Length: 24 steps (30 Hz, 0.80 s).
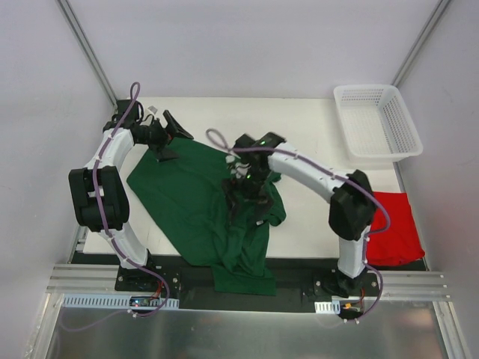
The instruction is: Fold and stack the t-shirts
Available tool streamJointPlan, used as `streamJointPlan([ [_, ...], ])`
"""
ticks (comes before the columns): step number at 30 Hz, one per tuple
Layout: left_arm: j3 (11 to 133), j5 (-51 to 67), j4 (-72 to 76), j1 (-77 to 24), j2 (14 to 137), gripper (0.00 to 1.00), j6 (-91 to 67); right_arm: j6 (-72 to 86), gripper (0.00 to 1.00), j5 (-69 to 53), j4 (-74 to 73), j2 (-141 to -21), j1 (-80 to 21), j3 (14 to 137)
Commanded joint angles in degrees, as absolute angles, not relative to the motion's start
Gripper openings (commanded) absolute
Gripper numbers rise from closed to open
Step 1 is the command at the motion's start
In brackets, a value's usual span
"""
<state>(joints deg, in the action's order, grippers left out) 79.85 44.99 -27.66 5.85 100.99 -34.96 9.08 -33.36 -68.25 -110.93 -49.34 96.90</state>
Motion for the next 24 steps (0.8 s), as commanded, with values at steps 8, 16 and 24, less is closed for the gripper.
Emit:
streamJointPlan([
  [8, 73.48, 47.46, -27.33, 5.8, 93.35, 0.99, -33.84, 19.25, 0.96, -7.47, -59.08, -112.67, -30.06, 91.76],
  [16, 69.26, 47.99, -27.33, 5.63, 89.74, 0.99, -33.4, 21.0, 0.96, -4.23, -52.3, -119.44, -26.37, 98.78],
  [24, 67.33, 48.34, -27.42, 5.45, 87.45, 0.99, -33.49, 21.88, 0.96, 4.83, -51.07, -121.99, -23.82, 106.25],
])
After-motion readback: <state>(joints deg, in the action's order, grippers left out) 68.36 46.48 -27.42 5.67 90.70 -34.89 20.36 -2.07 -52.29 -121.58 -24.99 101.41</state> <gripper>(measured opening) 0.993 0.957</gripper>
